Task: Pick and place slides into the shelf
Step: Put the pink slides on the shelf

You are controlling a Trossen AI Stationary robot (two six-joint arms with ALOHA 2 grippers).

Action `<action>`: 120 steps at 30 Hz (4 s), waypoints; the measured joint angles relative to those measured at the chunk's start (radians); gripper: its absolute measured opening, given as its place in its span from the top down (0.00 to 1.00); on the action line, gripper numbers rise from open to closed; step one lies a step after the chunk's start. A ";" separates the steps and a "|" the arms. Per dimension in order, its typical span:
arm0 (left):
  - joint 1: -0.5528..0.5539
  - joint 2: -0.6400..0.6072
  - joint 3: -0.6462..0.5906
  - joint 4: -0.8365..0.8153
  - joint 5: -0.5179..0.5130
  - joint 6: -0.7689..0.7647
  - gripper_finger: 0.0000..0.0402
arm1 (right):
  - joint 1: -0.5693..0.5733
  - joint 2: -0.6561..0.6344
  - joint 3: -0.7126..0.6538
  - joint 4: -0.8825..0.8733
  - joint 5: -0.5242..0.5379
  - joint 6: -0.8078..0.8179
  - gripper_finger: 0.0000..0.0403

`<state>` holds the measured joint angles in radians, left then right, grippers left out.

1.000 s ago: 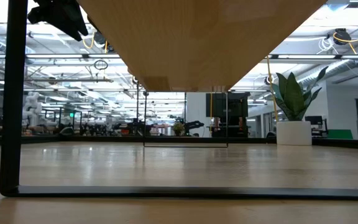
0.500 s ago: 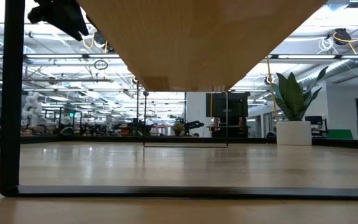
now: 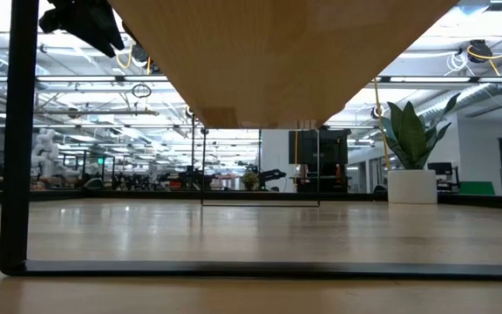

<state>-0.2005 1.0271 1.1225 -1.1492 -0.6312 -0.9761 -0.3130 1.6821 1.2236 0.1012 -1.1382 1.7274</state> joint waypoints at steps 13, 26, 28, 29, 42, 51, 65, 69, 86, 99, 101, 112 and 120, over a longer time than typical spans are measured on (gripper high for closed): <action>0.000 0.000 0.000 0.000 -0.007 0.001 0.68 | -0.008 0.000 0.000 -0.037 0.040 -0.030 0.99; 0.000 0.000 0.000 0.002 -0.007 0.000 0.68 | -0.023 -0.002 0.000 -0.037 0.092 -0.081 0.99; 0.000 0.000 0.000 0.002 -0.007 0.000 0.68 | -0.026 -0.002 0.000 -0.037 0.094 -0.089 0.99; 0.000 0.000 0.000 0.002 -0.007 0.000 0.68 | -0.026 -0.002 0.000 -0.037 0.095 -0.090 0.99; 0.000 0.000 0.000 0.002 -0.007 0.000 0.68 | -0.038 -0.004 -0.001 -0.005 0.100 -0.050 0.99; 0.000 0.000 0.000 0.002 -0.007 0.000 0.68 | -0.063 -0.004 -0.001 -0.002 0.092 -0.044 1.00; 0.000 0.000 0.000 0.002 -0.051 -0.005 0.68 | -0.064 -0.008 0.000 -0.060 0.090 -0.114 1.00; 0.000 0.000 0.000 0.002 -0.051 -0.014 0.68 | -0.064 -0.013 0.000 -0.060 0.093 -0.115 1.00; 0.000 0.000 0.000 0.040 -0.050 -0.032 0.68 | -0.066 -0.039 0.002 -0.180 0.139 -0.235 1.00; 0.000 0.000 0.000 0.107 -0.050 0.029 0.68 | -0.056 -0.040 0.004 -0.245 0.169 -0.321 1.00; 0.000 0.000 0.000 0.106 -0.050 0.029 0.68 | -0.056 -0.040 0.004 -0.244 0.182 -0.326 1.00; 0.000 0.000 0.000 0.106 -0.042 0.029 0.68 | -0.058 -0.052 0.002 -0.225 0.250 -0.352 1.00; 0.000 0.000 0.000 0.107 -0.040 0.025 0.68 | -0.064 -0.080 0.000 -0.222 0.301 -0.362 1.00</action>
<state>-0.2007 1.0275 1.1225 -1.0424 -0.6708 -0.9507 -0.3767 1.6026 1.2236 -0.1204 -0.8367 1.3654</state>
